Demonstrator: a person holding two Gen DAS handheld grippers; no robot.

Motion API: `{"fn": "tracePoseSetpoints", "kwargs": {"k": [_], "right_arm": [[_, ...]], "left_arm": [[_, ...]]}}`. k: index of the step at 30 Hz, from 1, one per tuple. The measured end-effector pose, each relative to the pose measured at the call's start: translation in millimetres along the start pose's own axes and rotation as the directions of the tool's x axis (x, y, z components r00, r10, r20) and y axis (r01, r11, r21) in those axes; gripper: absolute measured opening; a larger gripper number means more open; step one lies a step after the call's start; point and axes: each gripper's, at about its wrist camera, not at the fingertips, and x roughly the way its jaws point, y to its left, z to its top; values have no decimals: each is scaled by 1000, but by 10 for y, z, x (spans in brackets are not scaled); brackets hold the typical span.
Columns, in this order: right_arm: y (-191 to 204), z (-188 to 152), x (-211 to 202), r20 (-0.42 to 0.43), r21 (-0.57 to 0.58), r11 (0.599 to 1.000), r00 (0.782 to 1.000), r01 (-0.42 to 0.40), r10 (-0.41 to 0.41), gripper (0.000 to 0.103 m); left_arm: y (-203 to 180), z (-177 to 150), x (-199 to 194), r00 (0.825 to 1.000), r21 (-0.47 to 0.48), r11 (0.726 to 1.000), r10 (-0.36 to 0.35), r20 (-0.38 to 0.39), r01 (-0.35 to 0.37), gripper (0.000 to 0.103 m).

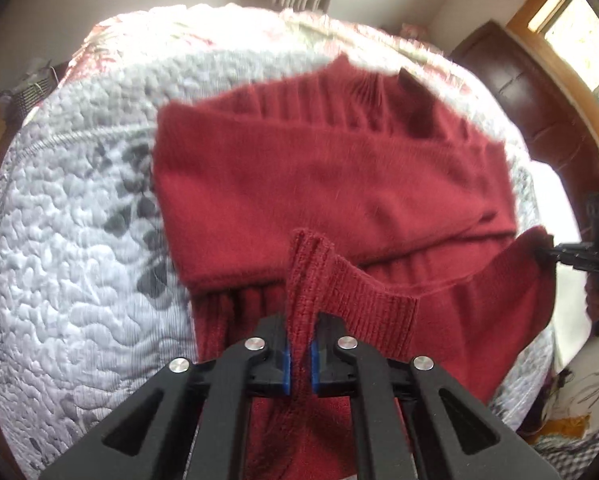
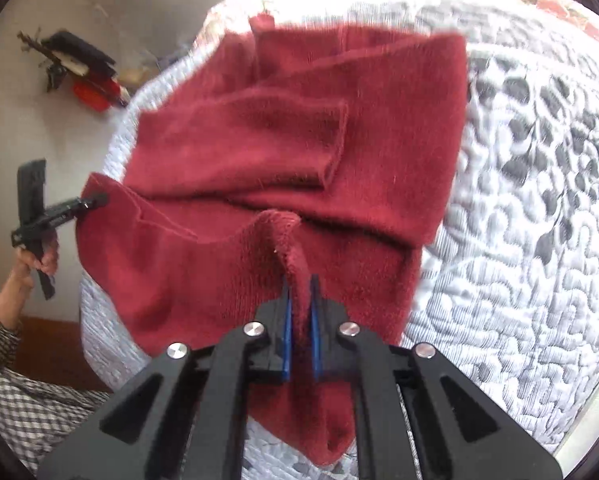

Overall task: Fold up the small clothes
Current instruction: 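Lift the folded sweater higher with both tools, holding the hem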

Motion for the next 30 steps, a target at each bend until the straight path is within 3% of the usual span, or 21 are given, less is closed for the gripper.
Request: {"fn": "tracePoseSetpoints", "kwargs": {"k": [7, 13, 17, 21, 24, 27, 29, 30], "right_arm": [[-57, 647, -492, 171, 4, 1000, 985, -10, 9, 6], [-195, 1419, -308, 193, 22, 999, 981, 33, -37, 6], [-392, 1750, 38, 140, 75, 995, 987, 72, -82, 6], [-604, 1728, 404, 67, 132, 983, 989, 125, -135, 7], [-735, 1678, 568, 35, 160, 975, 986, 153, -160, 11], [-777, 1613, 535, 53, 194, 975, 991, 110, -122, 18], [-761, 1542, 410, 69, 200, 975, 991, 98, -113, 30], [-739, 1472, 342, 71, 194, 976, 990, 103, -118, 44]], "left_arm": [[199, 681, -295, 981, -86, 996, 1, 192, 16, 6], [522, 1304, 28, 976, -129, 991, 47, 211, -20, 6], [678, 1549, 458, 983, -189, 980, 96, 158, -65, 6], [821, 1546, 985, 984, -208, 966, 167, 60, -152, 7], [898, 1482, 1216, 981, -235, 955, 192, 16, -183, 13], [889, 1477, 1196, 978, -249, 949, 206, 17, -195, 21], [882, 1458, 1079, 981, -266, 947, 191, 23, -178, 40], [872, 1437, 1010, 983, -275, 947, 180, 25, -167, 46]]}}
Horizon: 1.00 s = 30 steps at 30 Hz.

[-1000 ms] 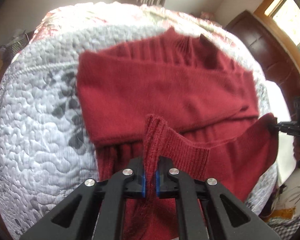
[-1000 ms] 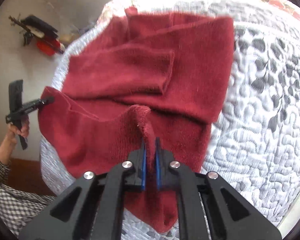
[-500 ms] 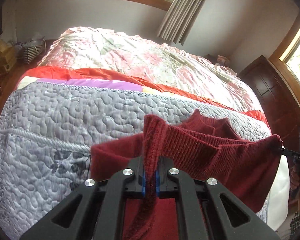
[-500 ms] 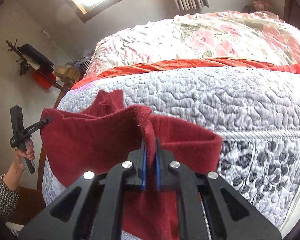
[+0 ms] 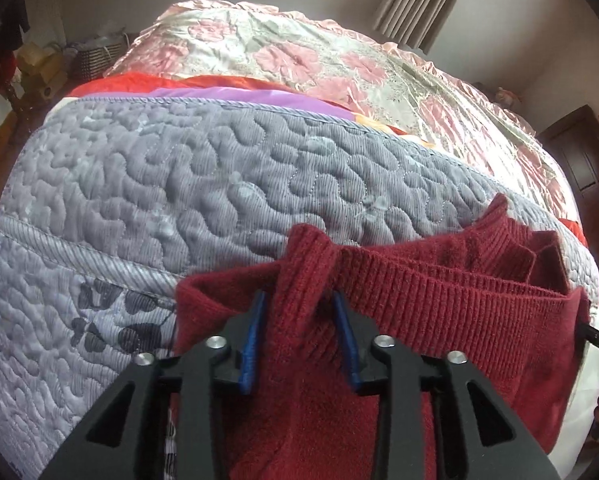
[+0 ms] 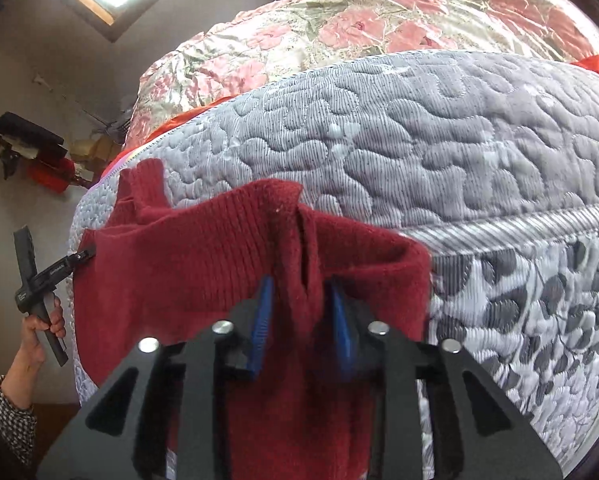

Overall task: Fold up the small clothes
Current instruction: 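Lift the folded sweater higher with both tools, holding the hem, then lay the hem down near the collar and open both tools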

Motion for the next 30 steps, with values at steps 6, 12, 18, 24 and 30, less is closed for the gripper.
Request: {"fn": "tracePoseSetpoints", "kwargs": {"k": [6, 12, 18, 24, 30], "right_arm": [[47, -686, -371, -50, -62, 998, 999, -17, 14, 51], [-40, -1416, -261, -161, -49, 999, 987, 6, -14, 51], [31, -1608, -276, -186, -38, 997, 981, -63, 55, 8], [-90, -1668, -676, -157, -24, 986, 975, -163, 157, 6], [-416, -1877, -239, -282, 15, 1000, 959, -10, 13, 0]], "left_arm": [[16, -473, -586, 1000, 37, 999, -10, 5, 10, 65], [-88, -1207, -827, 998, 65, 998, -23, -55, 27, 69], [-311, -1558, -740, 995, 100, 994, -31, -99, 41, 75], [-409, -1655, -655, 990, 137, 989, -39, -134, 57, 75], [-463, -1693, -424, 985, 201, 980, 32, -168, 2, 75]]}}
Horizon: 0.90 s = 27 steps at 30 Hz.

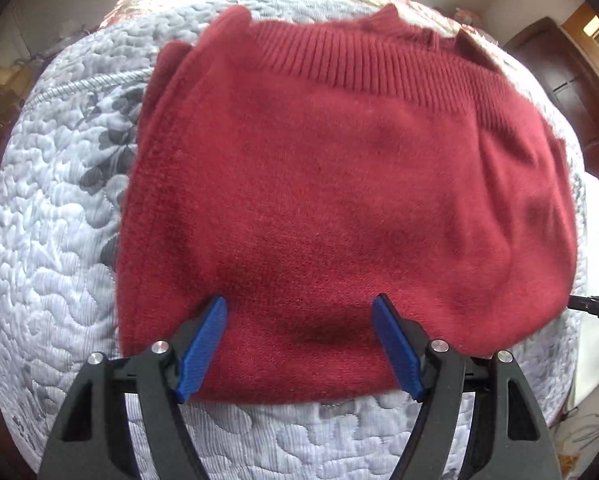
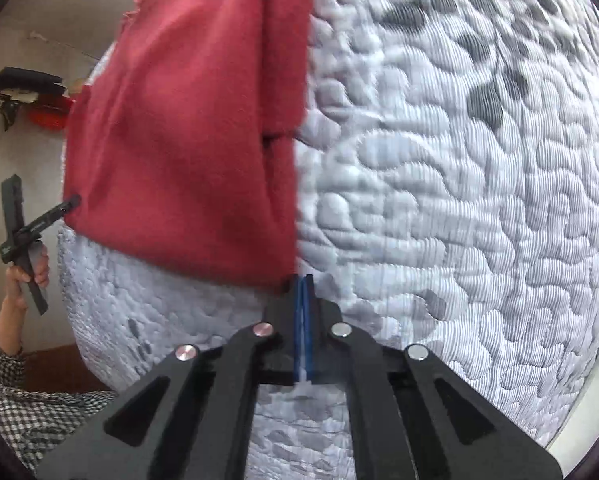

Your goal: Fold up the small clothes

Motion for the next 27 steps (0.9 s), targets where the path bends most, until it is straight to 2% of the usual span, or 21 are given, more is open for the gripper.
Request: {"fn": "tracePoseSetpoints", "kwargs": {"k": [3, 4, 8, 9, 10, 12, 13, 16, 18, 21, 22, 24, 27], "right_arm": [[-25, -3, -93, 47, 29, 999, 998, -39, 37, 0], [0, 18, -182, 76, 22, 999, 996, -39, 37, 4], [165, 264, -613, 200, -25, 999, 979, -42, 46, 9], [225, 363, -677, 220, -42, 998, 974, -44, 52, 14], [299, 465, -722, 236, -60, 997, 970, -39, 52, 24], [446, 705, -725, 254, -92, 995, 966, -23, 46, 35], [496, 814, -692, 254, -100, 995, 967, -12, 37, 35], [559, 1102, -522, 228, -98, 995, 974, 23, 0, 35], [453, 1223, -397, 211, -71, 996, 977, 52, -36, 36], [352, 1320, -290, 188, -30, 999, 982, -25, 30, 36], [363, 1330, -255, 184, -24, 998, 981, -52, 56, 32], [423, 1385, -216, 168, -40, 997, 983, -69, 75, 8], [613, 1405, -221, 190, -70, 997, 980, -40, 53, 5]], "left_arm": [[-92, 19, 0, 1000, 38, 999, 27, -7, -27, 75], [-127, 36, -39, 1000, 45, 999, 25, -4, -25, 75], [-202, 172, -200, 999, 7, 1000, -23, 45, 22, 76], [-195, 232, -239, 997, -6, 999, -34, 62, 35, 77], [-224, 304, -256, 995, -25, 999, -46, 85, 48, 78], [-290, 440, -252, 992, -44, 997, -54, 118, 60, 79], [-312, 494, -240, 991, -48, 997, -52, 126, 58, 80], [-385, 577, -182, 988, -49, 997, -44, 150, 51, 80], [-378, 619, -108, 987, -54, 997, -40, 158, 49, 80], [-333, 600, -25, 987, -79, 996, -28, 157, 41, 80], [-322, 618, 5, 988, -91, 995, -31, 148, 45, 80], [-294, 634, 101, 991, -121, 991, -43, 125, 58, 80], [-278, 657, 163, 992, -130, 990, -39, 119, 55, 80]]}}
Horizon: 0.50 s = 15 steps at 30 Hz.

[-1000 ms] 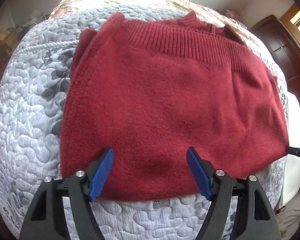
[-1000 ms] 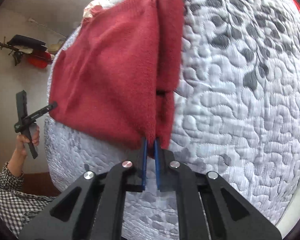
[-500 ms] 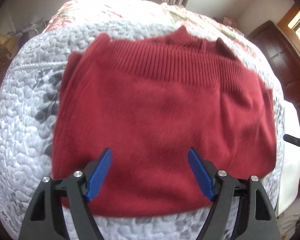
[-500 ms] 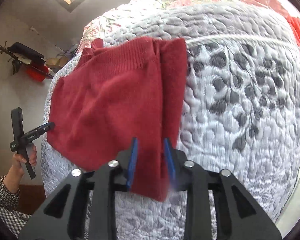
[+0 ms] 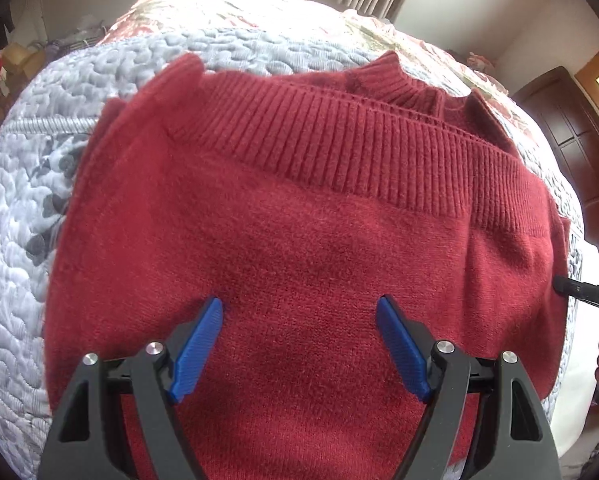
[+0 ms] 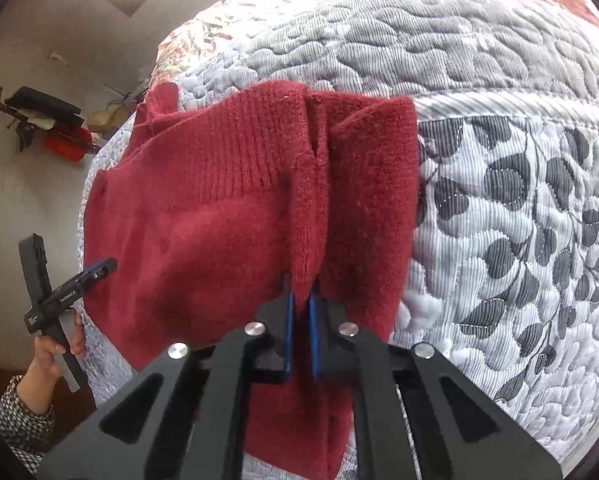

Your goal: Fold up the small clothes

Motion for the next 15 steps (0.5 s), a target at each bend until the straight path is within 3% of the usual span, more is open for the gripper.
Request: {"fn": "tracePoseSetpoints", "kwargs": {"k": [4, 9, 11, 15], "right_arm": [[-165, -53, -38, 17, 44, 996, 997, 71, -72, 4], [-274, -107, 52, 3, 85, 996, 999, 39, -40, 5], [-295, -148, -57, 10, 93, 996, 1000, -5, 4, 13], [-212, -368, -226, 0, 43, 999, 1000, 12, -12, 26]], "left_arm": [[-14, 31, 49, 1000, 23, 1000, 14, -7, -14, 80], [-14, 42, 107, 999, 35, 999, 27, -18, -26, 82], [-39, 46, 85, 999, 40, 999, 32, -20, -31, 82], [-68, 11, -33, 1000, 38, 999, 13, -18, -12, 82]]}}
